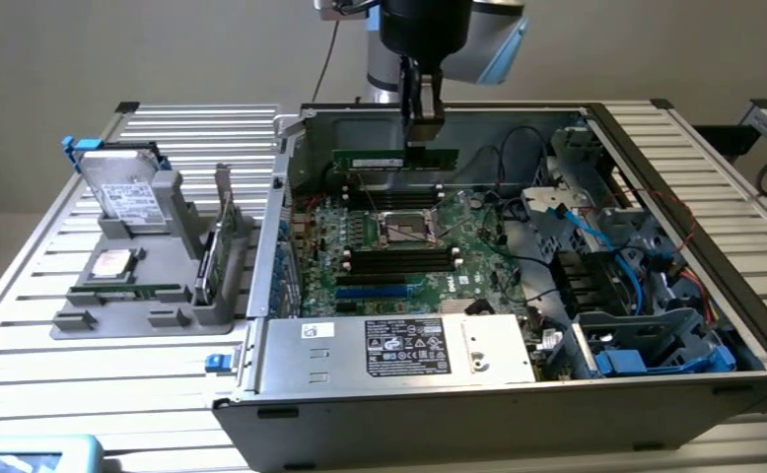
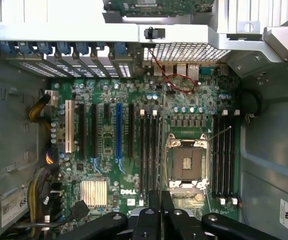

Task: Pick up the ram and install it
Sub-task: 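Pick up the ram and move it above insertion slot, then insert the ram into the slot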

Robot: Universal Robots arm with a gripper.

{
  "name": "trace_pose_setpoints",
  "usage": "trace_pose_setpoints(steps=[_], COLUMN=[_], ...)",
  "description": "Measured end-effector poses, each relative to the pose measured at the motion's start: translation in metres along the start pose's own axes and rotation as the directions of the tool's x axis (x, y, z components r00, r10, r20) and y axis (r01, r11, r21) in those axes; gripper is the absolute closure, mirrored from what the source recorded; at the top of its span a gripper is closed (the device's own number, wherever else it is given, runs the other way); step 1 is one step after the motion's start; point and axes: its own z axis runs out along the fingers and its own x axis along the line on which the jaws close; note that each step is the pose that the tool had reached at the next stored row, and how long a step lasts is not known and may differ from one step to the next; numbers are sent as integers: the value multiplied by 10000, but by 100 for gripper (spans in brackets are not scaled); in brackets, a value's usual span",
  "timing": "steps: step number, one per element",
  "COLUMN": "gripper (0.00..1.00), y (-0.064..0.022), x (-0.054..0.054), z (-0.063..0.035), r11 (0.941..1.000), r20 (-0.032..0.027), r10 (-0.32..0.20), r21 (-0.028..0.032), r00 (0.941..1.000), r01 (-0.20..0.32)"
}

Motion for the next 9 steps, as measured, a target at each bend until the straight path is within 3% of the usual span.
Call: trace_pose_setpoints(steps=[4,9], gripper=[87,87], y=[-15,-16], x=[-10,-10], z=[26,31], r11=[10000,10000], r20=[94,95], r10=[6,6], r21=[4,3], r00=[10000,10000], r01=[-6,-6])
